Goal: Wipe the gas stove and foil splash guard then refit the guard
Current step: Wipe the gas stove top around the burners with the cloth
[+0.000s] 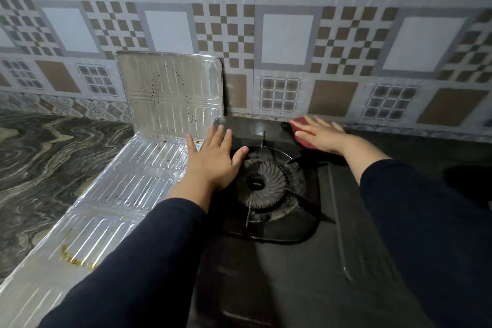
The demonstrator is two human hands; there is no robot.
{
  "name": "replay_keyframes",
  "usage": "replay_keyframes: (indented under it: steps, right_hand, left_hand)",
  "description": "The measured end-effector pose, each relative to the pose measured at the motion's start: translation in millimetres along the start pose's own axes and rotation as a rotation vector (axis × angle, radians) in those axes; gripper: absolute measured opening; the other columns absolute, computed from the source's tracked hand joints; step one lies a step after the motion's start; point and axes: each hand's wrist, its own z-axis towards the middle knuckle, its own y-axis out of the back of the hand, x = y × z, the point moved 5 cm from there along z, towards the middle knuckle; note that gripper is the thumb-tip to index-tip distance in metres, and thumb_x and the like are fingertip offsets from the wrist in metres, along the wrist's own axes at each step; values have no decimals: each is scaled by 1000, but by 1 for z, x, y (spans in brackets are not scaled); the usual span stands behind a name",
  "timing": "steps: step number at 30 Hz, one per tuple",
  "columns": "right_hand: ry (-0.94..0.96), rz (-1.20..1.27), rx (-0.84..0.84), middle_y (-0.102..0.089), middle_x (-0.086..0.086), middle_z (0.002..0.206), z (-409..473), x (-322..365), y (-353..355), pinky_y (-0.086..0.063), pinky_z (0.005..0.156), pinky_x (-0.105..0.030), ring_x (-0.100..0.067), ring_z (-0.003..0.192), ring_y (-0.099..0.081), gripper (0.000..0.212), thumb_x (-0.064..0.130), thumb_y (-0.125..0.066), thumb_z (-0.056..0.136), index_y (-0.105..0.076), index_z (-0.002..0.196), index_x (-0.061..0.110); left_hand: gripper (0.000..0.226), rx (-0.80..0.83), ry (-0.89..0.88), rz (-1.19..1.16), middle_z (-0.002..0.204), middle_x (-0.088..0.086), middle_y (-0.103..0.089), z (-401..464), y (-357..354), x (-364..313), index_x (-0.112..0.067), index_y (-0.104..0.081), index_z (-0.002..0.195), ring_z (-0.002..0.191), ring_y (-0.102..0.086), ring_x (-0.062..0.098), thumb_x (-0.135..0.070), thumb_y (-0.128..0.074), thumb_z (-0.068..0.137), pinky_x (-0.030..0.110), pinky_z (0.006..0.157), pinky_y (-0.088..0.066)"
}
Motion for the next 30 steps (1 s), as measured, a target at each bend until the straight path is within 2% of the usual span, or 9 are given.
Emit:
replay_keyframes:
  steps: [5,12,17,20,24,27,30]
  right_hand:
    - [-92,48,-141,3,12,160,-53,-2,-20,4,117,-48,-13,148,6,46,34,-16,103,-13,149,41]
    - [-228,37,-229,2,8,161,-138,15,-49,2,119,-44,-11,148,4,51,39,-13,101,-10,151,27]
    - [-295,68,-311,-3,7,161,-200,45,-68,1,120,-42,-12,148,0,51,40,-18,100,-18,150,27]
    - [-334,59,-317,-2,5,162,-222,63,-78,2,120,-43,-14,148,2,53,40,-17,100,-17,151,25]
    - [-394,63,-319,-3,-1,162,-237,80,-83,2,120,-46,-19,149,2,56,40,-18,98,-18,150,19]
    - [-493,101,-383,-8,-7,161,-253,107,-90,1,119,-49,-25,149,-1,59,40,-24,95,-23,149,15]
    - [-438,100,-429,-12,-14,160,-268,152,-105,-1,119,-49,-30,148,-4,63,40,-28,94,-21,149,10]
  left_hand:
    - [70,1,-10,-2,162,1,2,-3,3,0,-19,-12,152,148,13,15,-59,-15,95,59,112,14]
    - [70,-9,-54,-90,162,4,-6,-4,4,-1,-20,-20,151,149,7,17,-61,-15,94,60,115,9]
    - [58,-200,-158,-231,154,1,-35,-14,16,-2,-22,-47,138,148,-13,15,-55,-24,96,57,116,2]
    - [53,-231,-165,-256,147,4,-46,-30,23,4,-20,-52,132,147,-19,16,-49,-24,98,55,117,-1]
    - [49,-177,-159,-267,151,2,-40,-63,26,10,-19,-50,134,146,-21,18,-42,-23,100,60,116,-3]
    - [47,-190,-139,-293,152,0,-37,-95,22,25,-19,-47,136,147,-19,17,-40,-25,101,58,116,-3]
    - [51,-198,-51,-256,155,1,-33,-123,16,51,-17,-40,142,148,-13,17,-41,-24,101,57,117,-4]
